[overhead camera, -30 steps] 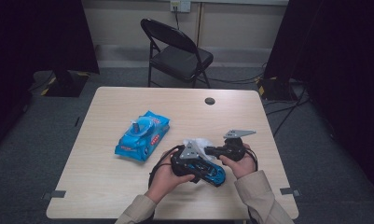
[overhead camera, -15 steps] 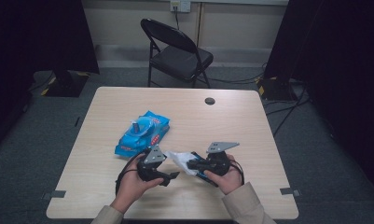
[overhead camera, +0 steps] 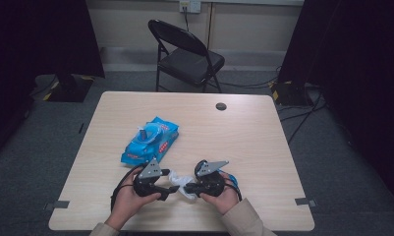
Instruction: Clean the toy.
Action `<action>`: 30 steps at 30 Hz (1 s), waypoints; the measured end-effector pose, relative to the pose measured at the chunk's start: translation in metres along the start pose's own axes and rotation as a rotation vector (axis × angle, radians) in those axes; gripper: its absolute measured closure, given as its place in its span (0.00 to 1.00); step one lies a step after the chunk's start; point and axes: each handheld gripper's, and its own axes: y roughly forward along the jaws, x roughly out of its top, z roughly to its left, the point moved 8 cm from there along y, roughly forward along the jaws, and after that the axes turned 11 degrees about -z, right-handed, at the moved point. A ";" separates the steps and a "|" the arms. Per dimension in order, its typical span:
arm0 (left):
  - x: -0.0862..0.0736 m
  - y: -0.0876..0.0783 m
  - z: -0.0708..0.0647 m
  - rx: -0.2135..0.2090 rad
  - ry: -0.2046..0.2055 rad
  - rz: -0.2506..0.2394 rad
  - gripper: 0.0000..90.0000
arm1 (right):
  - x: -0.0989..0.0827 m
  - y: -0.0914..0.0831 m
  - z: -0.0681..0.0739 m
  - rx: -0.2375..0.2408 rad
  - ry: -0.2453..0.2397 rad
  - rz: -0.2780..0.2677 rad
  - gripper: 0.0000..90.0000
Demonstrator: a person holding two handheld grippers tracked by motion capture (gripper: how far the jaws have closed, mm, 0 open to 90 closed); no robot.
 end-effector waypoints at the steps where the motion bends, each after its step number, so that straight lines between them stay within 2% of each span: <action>1: -0.001 0.001 0.001 0.002 0.003 0.002 0.37 | -0.001 0.001 0.000 0.004 0.000 0.002 0.93; 6: -0.005 0.007 0.001 -0.010 -0.019 0.010 0.46 | -0.003 0.002 -0.001 0.009 -0.005 0.004 0.92; 8: -0.009 0.009 0.002 -0.005 -0.010 0.027 0.50 | -0.004 0.003 0.000 0.008 -0.017 0.007 0.90; 10: -0.014 0.011 0.001 -0.008 -0.006 0.062 0.59 | -0.004 0.003 0.002 0.010 -0.021 0.009 0.87; 11: -0.017 0.011 0.000 -0.008 0.006 0.087 0.65 | -0.003 0.002 0.002 0.010 -0.021 0.009 0.82; 12: -0.023 0.011 0.000 -0.011 0.042 0.140 0.73 | -0.003 0.002 0.002 0.007 -0.021 0.006 0.77; 13: -0.024 0.011 0.001 -0.005 0.069 0.131 0.82 | -0.001 0.000 0.002 -0.004 -0.016 0.004 0.72; 14: -0.024 0.010 0.001 -0.003 0.054 0.141 0.84 | 0.001 -0.002 0.001 -0.012 -0.016 -0.003 0.69; 16: -0.024 0.008 0.002 0.008 0.053 0.157 0.87 | 0.009 -0.012 -0.001 -0.014 -0.005 -0.035 0.63; 19: -0.025 0.004 0.004 0.008 0.034 0.167 0.89 | 0.025 -0.032 -0.009 -0.052 -0.007 -0.107 0.52; 21: -0.025 0.003 0.004 0.009 0.030 0.164 0.89 | 0.032 -0.043 -0.022 -0.134 -0.050 -0.134 0.40; 22: -0.026 0.002 0.003 0.009 0.032 0.169 0.89 | 0.033 -0.047 -0.029 -0.163 -0.080 -0.126 0.37; 23: -0.026 0.002 0.003 0.007 0.029 0.172 0.89 | 0.033 -0.051 -0.037 -0.201 -0.093 -0.117 0.33; 24: -0.026 0.001 0.003 0.009 0.028 0.168 0.89 | 0.032 -0.051 -0.042 -0.216 -0.098 -0.109 0.30; 27: -0.028 -0.001 0.004 0.010 0.009 0.153 0.89 | 0.024 -0.045 -0.053 -0.239 -0.105 -0.050 0.26; 30: -0.029 -0.004 0.004 0.008 0.004 0.151 0.87 | 0.015 -0.031 -0.058 -0.229 -0.107 0.011 0.23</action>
